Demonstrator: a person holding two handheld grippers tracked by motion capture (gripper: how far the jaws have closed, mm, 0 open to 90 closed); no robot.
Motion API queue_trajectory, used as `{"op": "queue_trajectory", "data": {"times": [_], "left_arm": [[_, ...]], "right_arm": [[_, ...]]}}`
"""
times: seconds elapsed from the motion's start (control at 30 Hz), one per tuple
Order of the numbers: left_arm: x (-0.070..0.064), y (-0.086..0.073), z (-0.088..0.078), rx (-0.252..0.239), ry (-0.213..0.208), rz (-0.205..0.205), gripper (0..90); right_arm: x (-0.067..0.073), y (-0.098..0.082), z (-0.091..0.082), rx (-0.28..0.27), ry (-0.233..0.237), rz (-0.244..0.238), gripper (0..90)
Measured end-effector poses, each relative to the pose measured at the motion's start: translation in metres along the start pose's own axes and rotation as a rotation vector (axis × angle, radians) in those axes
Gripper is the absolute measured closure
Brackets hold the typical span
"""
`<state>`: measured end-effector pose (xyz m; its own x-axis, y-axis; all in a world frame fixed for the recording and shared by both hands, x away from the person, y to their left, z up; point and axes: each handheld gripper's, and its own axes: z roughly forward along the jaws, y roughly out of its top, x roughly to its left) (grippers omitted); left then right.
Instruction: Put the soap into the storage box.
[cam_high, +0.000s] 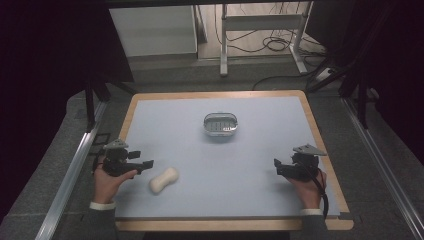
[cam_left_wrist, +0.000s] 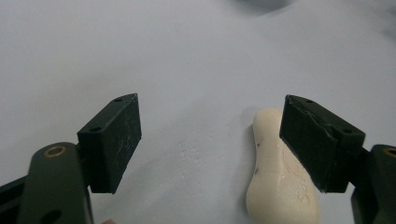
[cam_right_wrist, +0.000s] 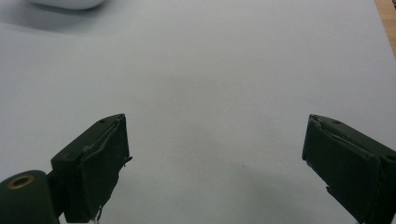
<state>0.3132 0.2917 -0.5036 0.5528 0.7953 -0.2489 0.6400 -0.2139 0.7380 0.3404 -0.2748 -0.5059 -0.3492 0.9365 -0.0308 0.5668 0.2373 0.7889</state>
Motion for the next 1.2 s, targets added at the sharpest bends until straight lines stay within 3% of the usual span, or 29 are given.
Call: {"op": "queue_trajectory", "data": {"times": [0.23, 0.57, 0.9, 1.0, 1.2], "left_arm": [[-0.004, -0.004, 0.005, 0.012, 0.039, 0.009, 21.3], [-0.005, -0.004, 0.007, 0.024, 0.075, 0.017, 20.3], [-0.001, -0.004, 0.003, -0.003, 0.088, 0.000, 18.8], [0.005, -0.006, 0.004, -0.003, 0.087, -0.026, 18.6], [0.003, -0.005, 0.005, -0.001, 0.090, -0.014, 18.5]], "right_arm": [[-0.012, 0.000, -0.007, -0.030, -0.008, 0.014, 6.8], [-0.013, -0.004, -0.006, -0.019, -0.001, 0.001, 5.8], [-0.011, -0.005, -0.010, -0.025, 0.001, -0.003, 4.3], [-0.013, -0.007, -0.009, -0.018, 0.001, 0.009, 3.9], [-0.011, -0.008, -0.011, -0.016, -0.005, 0.003, 4.0]]}}
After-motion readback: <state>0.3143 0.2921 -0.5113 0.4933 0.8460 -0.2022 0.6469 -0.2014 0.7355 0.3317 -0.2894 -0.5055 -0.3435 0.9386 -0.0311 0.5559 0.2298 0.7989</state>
